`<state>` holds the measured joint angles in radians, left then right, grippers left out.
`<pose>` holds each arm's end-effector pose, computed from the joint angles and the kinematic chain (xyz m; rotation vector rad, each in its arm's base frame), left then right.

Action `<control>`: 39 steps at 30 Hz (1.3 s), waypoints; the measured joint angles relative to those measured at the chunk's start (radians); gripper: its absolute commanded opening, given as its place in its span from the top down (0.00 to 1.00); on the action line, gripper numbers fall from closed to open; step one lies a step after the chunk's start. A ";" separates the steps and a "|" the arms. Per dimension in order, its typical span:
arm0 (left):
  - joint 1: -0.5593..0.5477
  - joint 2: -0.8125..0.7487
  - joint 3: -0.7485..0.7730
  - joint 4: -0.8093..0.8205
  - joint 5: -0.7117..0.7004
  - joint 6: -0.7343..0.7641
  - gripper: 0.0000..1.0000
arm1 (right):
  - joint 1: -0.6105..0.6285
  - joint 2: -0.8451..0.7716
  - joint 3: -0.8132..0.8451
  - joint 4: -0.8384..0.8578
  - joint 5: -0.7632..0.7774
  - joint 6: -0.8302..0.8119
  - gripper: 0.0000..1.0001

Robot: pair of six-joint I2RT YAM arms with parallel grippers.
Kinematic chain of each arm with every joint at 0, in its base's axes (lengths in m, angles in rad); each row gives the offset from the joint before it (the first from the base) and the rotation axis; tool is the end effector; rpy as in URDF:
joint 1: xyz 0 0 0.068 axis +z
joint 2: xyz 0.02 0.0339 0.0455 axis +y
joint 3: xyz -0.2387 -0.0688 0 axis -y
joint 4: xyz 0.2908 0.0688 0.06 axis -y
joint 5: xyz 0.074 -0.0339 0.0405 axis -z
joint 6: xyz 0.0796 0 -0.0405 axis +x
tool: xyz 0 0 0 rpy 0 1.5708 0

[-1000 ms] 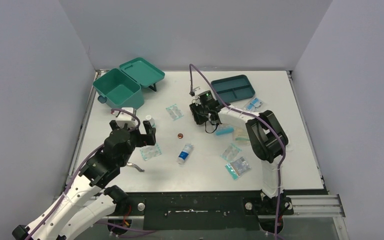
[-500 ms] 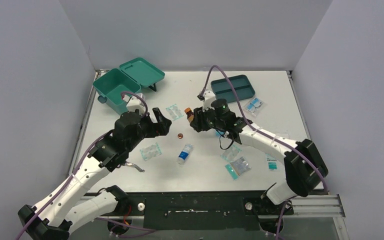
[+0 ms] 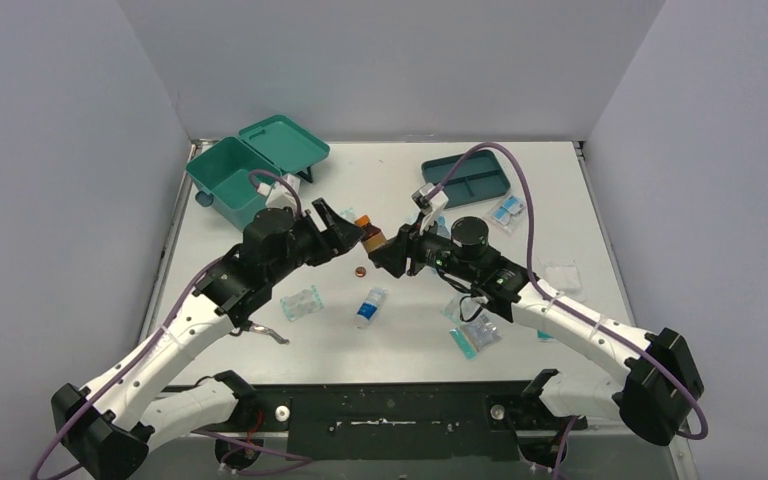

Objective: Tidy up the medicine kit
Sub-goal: Pick up the pill bottle at the center of the board.

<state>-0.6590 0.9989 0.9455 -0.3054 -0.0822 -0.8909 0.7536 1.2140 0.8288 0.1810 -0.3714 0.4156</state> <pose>0.2633 -0.1957 0.3048 -0.2950 2.0283 -0.9332 0.2528 0.2768 0.2535 -0.6042 1.8186 1.1479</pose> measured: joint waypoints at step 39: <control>0.008 0.053 -0.134 0.264 0.122 -0.174 0.84 | 0.024 -0.018 -0.064 0.050 -0.063 0.040 0.68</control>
<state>-0.6514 1.0519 0.8120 -0.0410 0.0402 -1.0649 0.7780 1.1957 0.7643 0.2310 -0.4339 0.4557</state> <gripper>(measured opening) 0.310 0.430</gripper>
